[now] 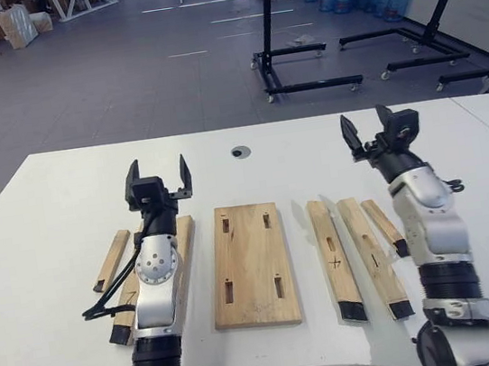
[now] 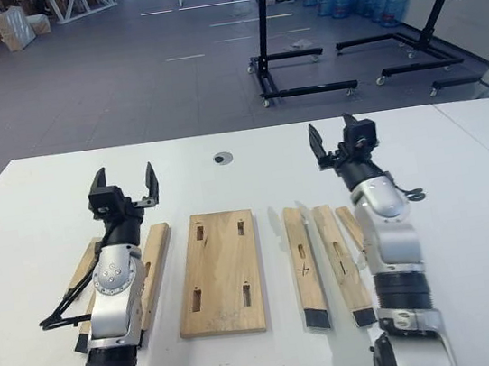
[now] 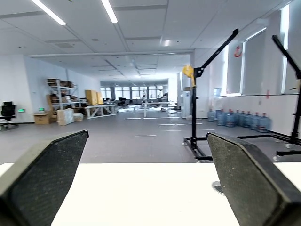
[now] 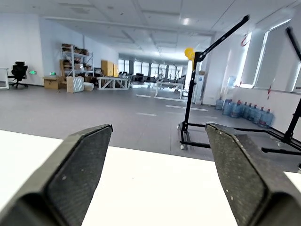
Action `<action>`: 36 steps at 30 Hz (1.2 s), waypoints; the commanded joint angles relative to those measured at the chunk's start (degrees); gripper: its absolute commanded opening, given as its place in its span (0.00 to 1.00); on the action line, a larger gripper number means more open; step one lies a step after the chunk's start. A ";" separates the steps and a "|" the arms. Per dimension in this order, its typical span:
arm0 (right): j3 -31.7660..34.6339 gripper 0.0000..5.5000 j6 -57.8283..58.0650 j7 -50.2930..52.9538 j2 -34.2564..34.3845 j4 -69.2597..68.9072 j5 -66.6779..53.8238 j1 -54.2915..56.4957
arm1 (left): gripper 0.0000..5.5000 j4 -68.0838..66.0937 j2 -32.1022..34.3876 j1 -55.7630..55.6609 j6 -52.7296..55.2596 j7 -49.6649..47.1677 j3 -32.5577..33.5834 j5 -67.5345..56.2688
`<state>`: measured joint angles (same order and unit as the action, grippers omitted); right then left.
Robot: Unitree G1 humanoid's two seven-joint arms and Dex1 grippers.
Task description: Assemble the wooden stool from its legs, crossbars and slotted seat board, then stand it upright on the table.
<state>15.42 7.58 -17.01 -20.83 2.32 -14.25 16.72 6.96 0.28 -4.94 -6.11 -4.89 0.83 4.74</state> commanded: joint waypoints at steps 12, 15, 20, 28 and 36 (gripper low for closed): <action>1.28 0.67 14.44 -4.76 -1.53 -10.61 -1.23 -36.84 | 0.84 9.84 -2.00 6.49 3.91 -2.52 -0.63 1.60; -0.89 0.67 14.86 -4.17 -0.69 -9.57 -0.11 -37.42 | 0.84 10.72 -1.62 6.40 4.82 -2.04 -0.21 1.27; -2.92 0.63 15.54 -3.30 -0.30 -5.95 0.76 -35.72 | 0.84 10.76 -1.19 5.72 5.55 -1.27 0.30 0.70; -3.81 0.38 18.61 -3.69 -0.39 -3.23 -0.58 -35.15 | 0.84 10.15 -0.57 4.44 5.67 -0.93 0.63 0.37; -6.29 0.12 21.67 1.00 0.95 -10.30 0.94 -40.76 | 0.84 10.23 -0.88 4.10 5.73 -0.94 0.54 0.61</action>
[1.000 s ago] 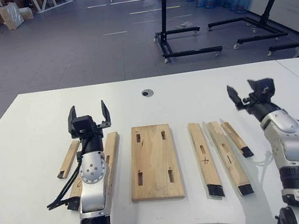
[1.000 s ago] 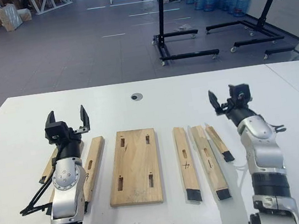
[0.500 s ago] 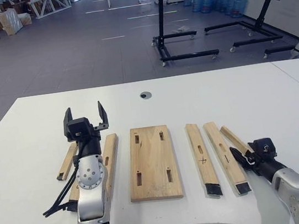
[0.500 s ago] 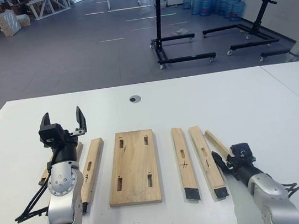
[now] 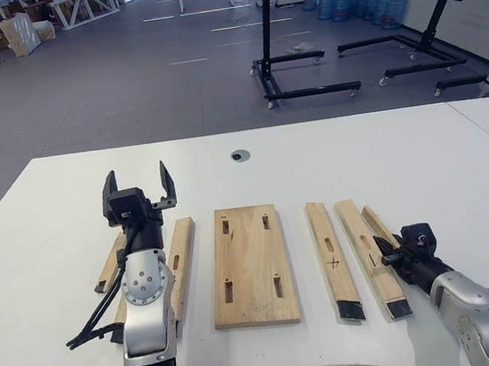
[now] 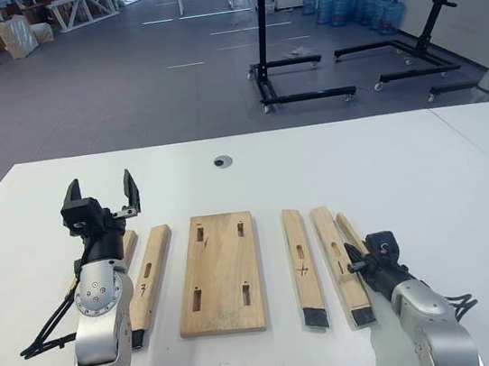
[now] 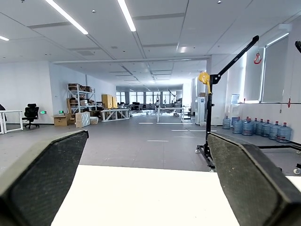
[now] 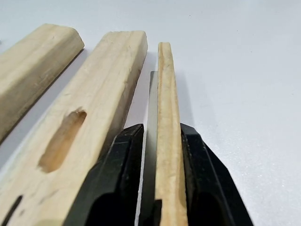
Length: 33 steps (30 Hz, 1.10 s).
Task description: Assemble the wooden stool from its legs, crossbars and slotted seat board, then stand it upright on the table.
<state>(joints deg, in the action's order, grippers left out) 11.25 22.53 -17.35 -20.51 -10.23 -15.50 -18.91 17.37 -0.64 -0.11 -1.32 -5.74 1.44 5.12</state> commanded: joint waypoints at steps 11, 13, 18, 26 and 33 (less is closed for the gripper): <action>-1.75 0.11 1.34 9.63 4.05 2.61 4.60 10.99 | 0.84 -1.29 0.26 -1.80 0.31 0.18 0.85 -0.65; -2.37 0.11 -0.89 11.99 5.12 2.27 6.34 16.86 | 0.84 -1.28 0.24 -2.18 0.77 0.55 1.76 -2.06; 3.50 0.11 -9.91 9.66 0.21 12.25 4.89 31.89 | 0.84 -1.18 1.05 -3.33 1.69 1.80 2.51 -3.69; -5.18 0.11 -11.43 -1.28 7.66 7.85 -3.26 41.07 | 0.84 -4.67 4.22 -8.13 4.41 10.07 4.33 -12.38; -10.70 0.11 4.14 -16.03 13.36 5.26 -22.69 43.14 | 0.84 -1.72 7.13 -9.53 17.82 31.93 5.25 -41.94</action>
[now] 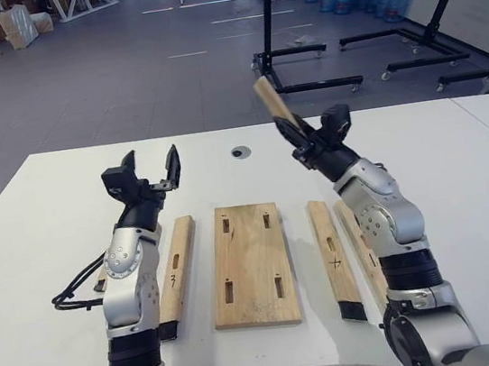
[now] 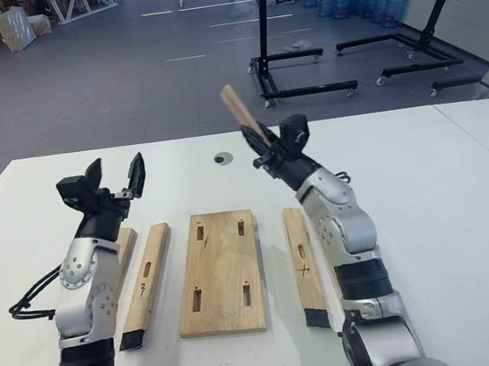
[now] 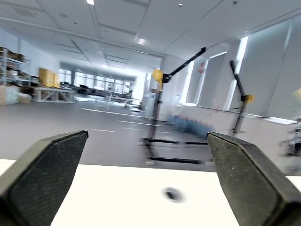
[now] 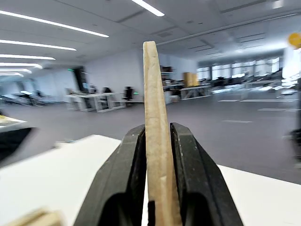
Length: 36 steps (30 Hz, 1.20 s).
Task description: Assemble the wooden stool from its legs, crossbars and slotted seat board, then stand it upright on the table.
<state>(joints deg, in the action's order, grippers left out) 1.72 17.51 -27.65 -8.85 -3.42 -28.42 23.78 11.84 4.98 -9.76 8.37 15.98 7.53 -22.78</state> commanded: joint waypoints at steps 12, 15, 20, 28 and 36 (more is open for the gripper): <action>-2.30 0.11 27.63 -17.37 2.07 -0.71 -26.69 -5.23 | 0.84 7.57 5.21 2.18 23.40 23.77 -1.11 -38.62; -3.05 0.11 27.89 -18.63 1.84 -0.90 -26.06 -5.85 | 0.84 7.76 5.54 2.43 24.84 23.73 -1.75 -39.39; -4.47 0.11 27.02 -19.44 2.12 0.23 -24.11 -5.70 | 0.69 7.39 6.38 1.86 25.33 23.13 -2.55 -37.71; -4.38 0.11 26.22 -19.61 2.80 0.24 -23.53 -6.07 | 0.48 7.49 5.96 1.81 25.26 22.68 -2.38 -37.90; -5.14 0.11 24.51 -20.62 2.51 0.95 -21.69 -5.84 | 0.26 7.55 5.57 2.14 23.59 24.03 -2.36 -37.60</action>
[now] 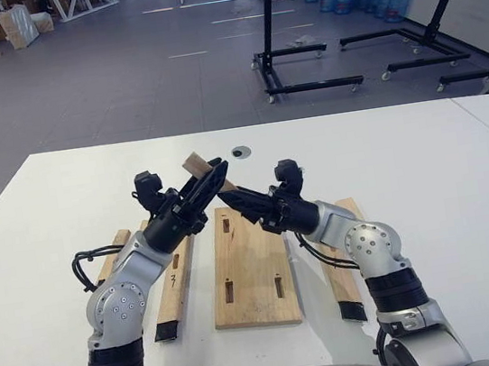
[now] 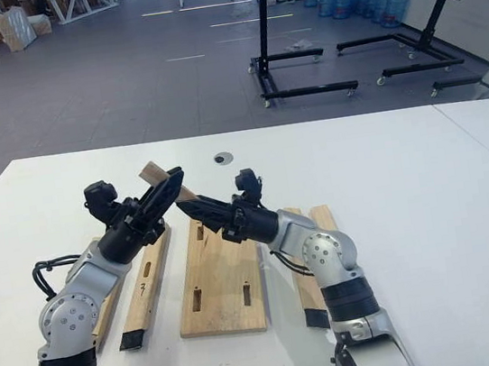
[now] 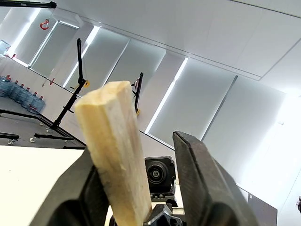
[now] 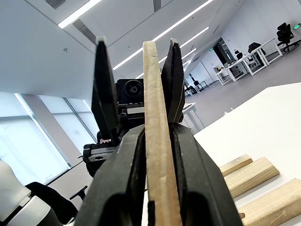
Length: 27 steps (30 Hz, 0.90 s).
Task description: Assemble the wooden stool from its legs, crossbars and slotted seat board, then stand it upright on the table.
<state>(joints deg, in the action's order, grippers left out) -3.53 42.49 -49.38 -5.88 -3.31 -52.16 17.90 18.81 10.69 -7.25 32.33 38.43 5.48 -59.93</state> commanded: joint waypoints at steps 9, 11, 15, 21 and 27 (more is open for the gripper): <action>0.64 0.11 -1.69 -0.56 -0.30 1.54 2.00 -0.35 | 0.10 -0.04 -0.12 -0.37 -1.04 2.81 -0.59 0.54; 0.69 0.11 -2.21 -0.97 -0.31 1.58 2.20 -0.68 | 0.10 0.01 -0.10 -0.39 -1.20 2.93 -0.91 0.97; 0.51 0.11 -3.15 -0.61 -0.07 2.23 3.28 -0.60 | 0.09 0.59 -0.01 -0.16 -1.45 2.91 -0.89 0.56; -0.08 0.29 -3.43 -0.54 -0.46 1.95 4.39 -0.78 | 0.07 -0.64 -0.67 -0.88 -3.26 1.09 0.26 2.43; -0.33 0.43 -6.89 -0.57 -2.31 -5.34 6.44 -3.87 | 0.07 -3.34 0.13 -1.58 -5.83 -3.12 6.99 2.61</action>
<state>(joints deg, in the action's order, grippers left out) -4.11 37.15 -50.44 -7.74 -5.60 -46.60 14.69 16.98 10.17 -7.79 28.14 37.51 9.60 -57.94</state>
